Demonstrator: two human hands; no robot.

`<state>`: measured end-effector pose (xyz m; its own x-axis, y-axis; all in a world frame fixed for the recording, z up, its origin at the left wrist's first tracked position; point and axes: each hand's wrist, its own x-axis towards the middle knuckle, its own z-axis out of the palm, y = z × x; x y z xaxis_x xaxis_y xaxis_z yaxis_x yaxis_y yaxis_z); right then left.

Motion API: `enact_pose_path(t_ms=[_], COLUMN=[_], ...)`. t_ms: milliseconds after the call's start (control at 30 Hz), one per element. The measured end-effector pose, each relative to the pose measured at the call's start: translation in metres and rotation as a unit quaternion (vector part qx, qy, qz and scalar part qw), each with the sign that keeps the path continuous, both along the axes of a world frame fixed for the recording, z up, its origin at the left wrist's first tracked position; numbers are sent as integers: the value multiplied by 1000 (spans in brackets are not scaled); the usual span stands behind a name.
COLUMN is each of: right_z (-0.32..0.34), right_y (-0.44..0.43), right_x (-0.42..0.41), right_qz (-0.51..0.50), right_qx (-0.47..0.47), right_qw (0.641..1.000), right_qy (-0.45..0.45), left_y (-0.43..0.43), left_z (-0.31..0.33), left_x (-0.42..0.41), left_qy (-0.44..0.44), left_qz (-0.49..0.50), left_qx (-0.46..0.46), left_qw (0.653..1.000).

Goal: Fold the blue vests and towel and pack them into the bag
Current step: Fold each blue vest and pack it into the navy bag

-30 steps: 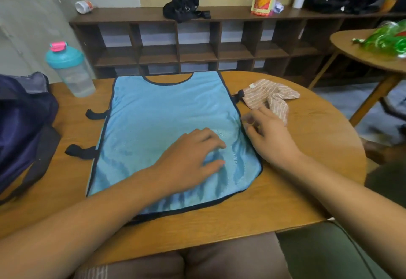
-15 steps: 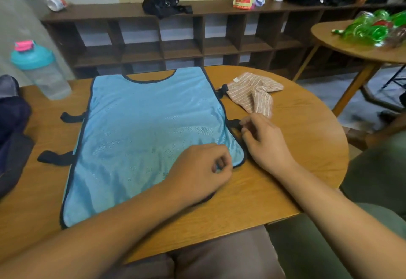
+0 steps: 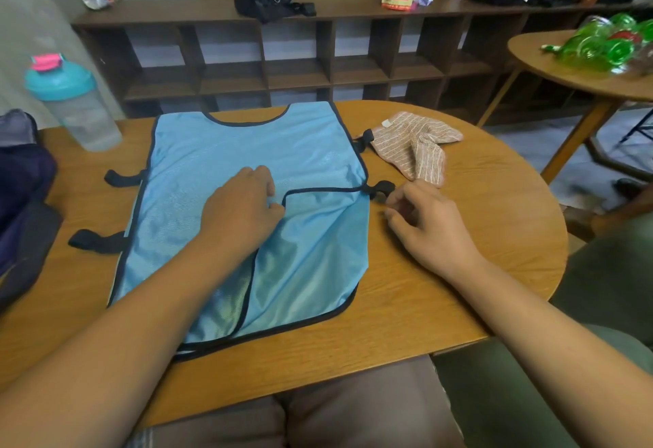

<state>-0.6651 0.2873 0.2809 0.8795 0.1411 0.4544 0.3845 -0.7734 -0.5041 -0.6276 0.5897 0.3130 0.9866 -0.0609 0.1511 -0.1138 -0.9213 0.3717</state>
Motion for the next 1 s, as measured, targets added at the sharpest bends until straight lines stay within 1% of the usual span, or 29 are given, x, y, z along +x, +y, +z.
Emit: enact_pose_path(t_ms=[67, 133, 233, 267, 333, 400, 467, 567, 667, 700, 800, 900, 1000], right_z=[-1, -2, -4, -4, -4, -5, -4, -3, 0, 1, 6, 9, 10], right_y=[1, 2, 2, 1, 1, 1, 2, 2, 3, 3, 7, 20, 31], right_x=[0, 0, 0, 1, 1, 2, 2, 1, -2, -3, -10, -20, -25], right_qz=[1, -1, -2, -2, -3, -1, 1, 6, 22, 32, 81, 143, 167], right_qx=[-12, -23, -25, -24, -23, -24, -28, -29, -33, -36, -87, -152, -186], right_qw=[1000, 1000, 1000, 1000, 1000, 1000, 1000, 1000, 999, 999, 992, 976, 966], right_qy=[5, 10, 9, 8, 2, -1, -2, -3, -13, -20, -48, -58, -63], left_y=[-4, -16, -38, -45, -57, -66, -68, -61, -50, -46, -32, -22, -22], left_z=[3, 9, 13, 12, 5, -2, -6, -5, 2, 5, 11, 10, 8], left_x=[-5, -17, -46, -56, -70, -78, -78, -69, -58, -53, -39, -31, -29], left_qy=[-51, -86, -67, -54, -33, -31, -37, -12, 46, 56, 60, 85, 92], left_qz=[-29, -91, -204, -231, -262, -262, -253, -225, -161, -145, -111, -100, -98], left_qx=[-4, -36, -77, -73, -27, 42, 64, 19, -107, -133, -140, -130, -117], left_qw=[998, 991, 974, 969, 964, 964, 965, 974, 980, 979, 982, 983, 984])
